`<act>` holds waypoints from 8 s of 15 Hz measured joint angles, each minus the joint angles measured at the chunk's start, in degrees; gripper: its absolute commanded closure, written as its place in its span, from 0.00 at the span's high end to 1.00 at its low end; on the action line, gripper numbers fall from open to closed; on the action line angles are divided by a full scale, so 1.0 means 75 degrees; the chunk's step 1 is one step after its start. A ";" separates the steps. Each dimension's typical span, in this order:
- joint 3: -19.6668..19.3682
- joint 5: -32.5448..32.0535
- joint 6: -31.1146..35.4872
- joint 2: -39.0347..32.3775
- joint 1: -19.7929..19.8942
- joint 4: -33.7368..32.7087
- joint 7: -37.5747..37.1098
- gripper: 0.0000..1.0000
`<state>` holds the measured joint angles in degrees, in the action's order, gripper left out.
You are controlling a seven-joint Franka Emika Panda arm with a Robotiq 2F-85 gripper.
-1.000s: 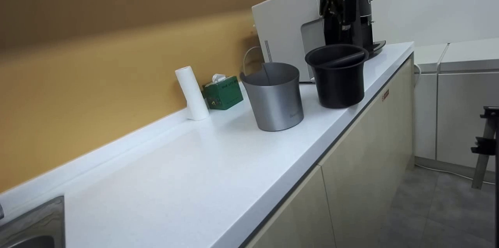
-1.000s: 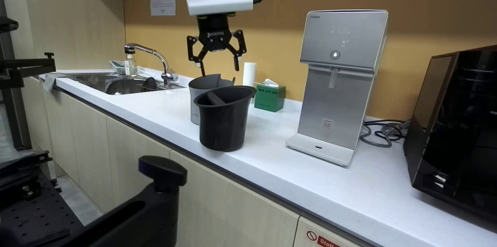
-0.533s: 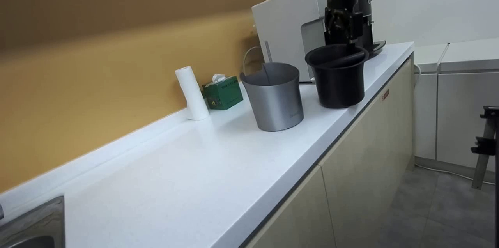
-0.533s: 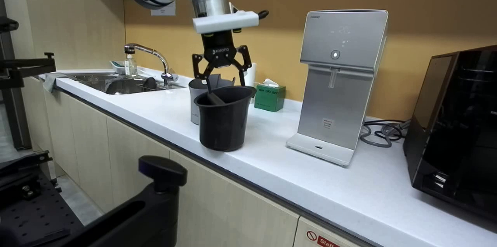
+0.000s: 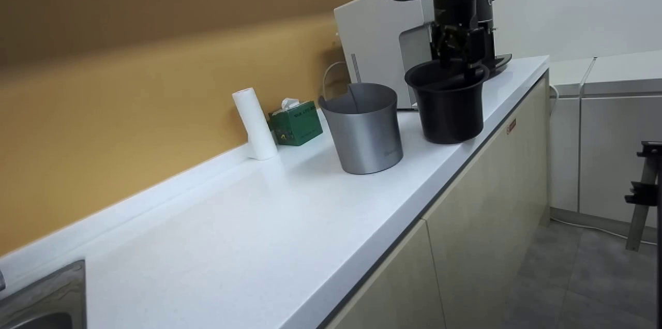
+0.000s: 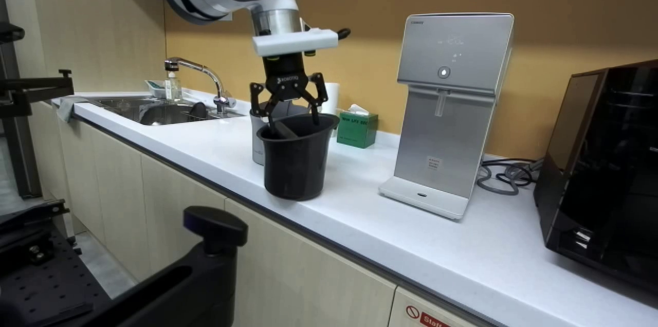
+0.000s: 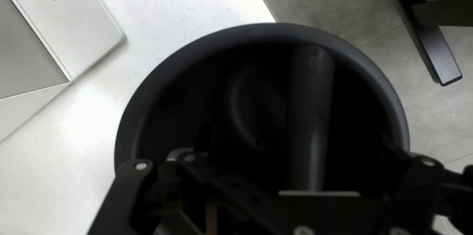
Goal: Put the inner bucket of the trash can inside the outer trash bucket
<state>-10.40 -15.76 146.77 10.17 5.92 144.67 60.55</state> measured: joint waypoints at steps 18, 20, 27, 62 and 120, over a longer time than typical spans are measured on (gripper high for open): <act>0.0266 0.0072 -0.0055 -0.0599 0.0001 0.0079 -0.0799 0.51; 0.0285 0.0257 -0.0073 -0.0649 0.0000 0.0072 -0.0933 0.38; 0.0314 0.0487 -0.0286 -0.0637 0.0001 -0.0001 -0.1249 0.00; 0.0955 0.2145 -0.2820 0.0560 -0.1597 -0.1695 0.3565 0.03; 0.1844 0.1200 -0.1618 -0.2064 -0.1258 -0.3500 0.2649 0.99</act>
<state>3.42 -6.76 134.64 -5.32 -3.52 118.42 80.42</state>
